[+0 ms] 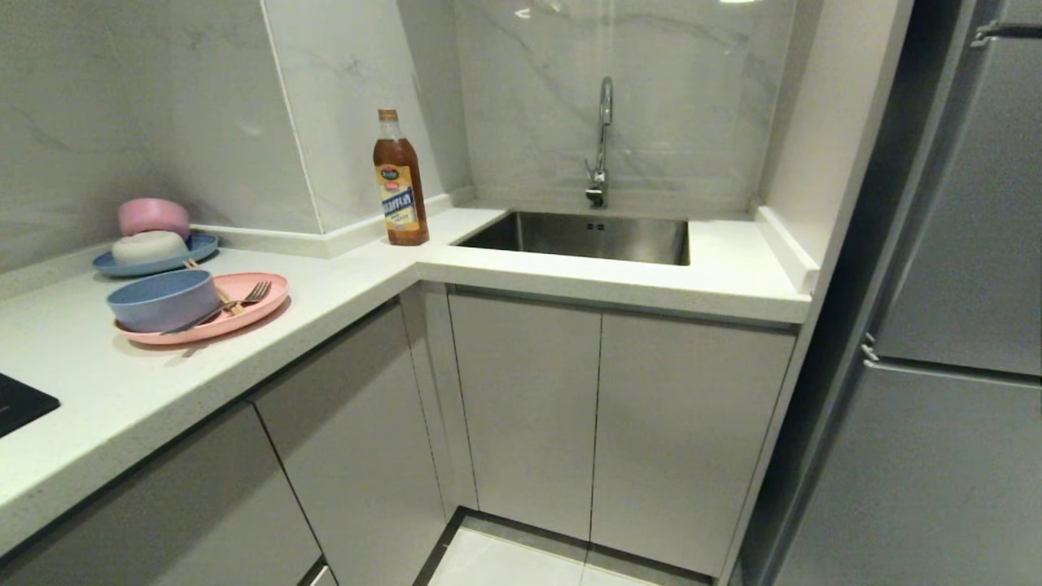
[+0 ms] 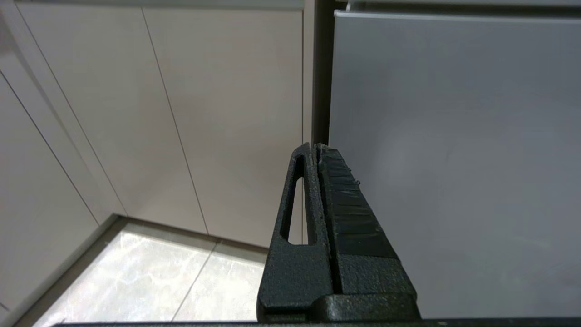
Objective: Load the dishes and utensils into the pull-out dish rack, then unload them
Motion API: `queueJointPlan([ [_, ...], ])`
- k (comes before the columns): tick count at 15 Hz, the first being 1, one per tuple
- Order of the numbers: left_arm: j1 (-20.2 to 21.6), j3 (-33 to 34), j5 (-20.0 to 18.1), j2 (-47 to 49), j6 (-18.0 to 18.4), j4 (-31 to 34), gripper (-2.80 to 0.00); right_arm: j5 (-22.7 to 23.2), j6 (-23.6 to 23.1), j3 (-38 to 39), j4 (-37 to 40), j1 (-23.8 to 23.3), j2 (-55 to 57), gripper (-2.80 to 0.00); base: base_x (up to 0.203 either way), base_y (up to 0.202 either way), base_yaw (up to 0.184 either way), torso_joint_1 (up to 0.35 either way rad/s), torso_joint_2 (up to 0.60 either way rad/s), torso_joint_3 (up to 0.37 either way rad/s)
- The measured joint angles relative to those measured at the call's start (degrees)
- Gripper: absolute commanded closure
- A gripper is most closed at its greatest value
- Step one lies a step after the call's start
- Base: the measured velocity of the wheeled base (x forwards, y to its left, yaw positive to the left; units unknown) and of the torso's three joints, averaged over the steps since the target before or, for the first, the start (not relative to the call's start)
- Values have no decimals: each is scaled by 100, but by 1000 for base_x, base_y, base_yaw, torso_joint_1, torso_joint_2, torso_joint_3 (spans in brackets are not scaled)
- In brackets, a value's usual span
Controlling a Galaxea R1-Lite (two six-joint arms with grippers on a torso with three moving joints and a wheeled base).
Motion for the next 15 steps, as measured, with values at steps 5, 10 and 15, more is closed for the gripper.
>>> queueJointPlan([
  [5,0,0,23,0,-44,2,0,0,-2,0,0,0,0,0,0,0,0,3,-1,88],
  [10,0,5,56,0,-235,-4,0,-1,0,0,-2,0,0,0,0,0,0,0,0,0],
  [15,0,2,53,0,-237,0,0,2,-2,0,-2,-2,0,0,0,0,0,0,0,0],
])
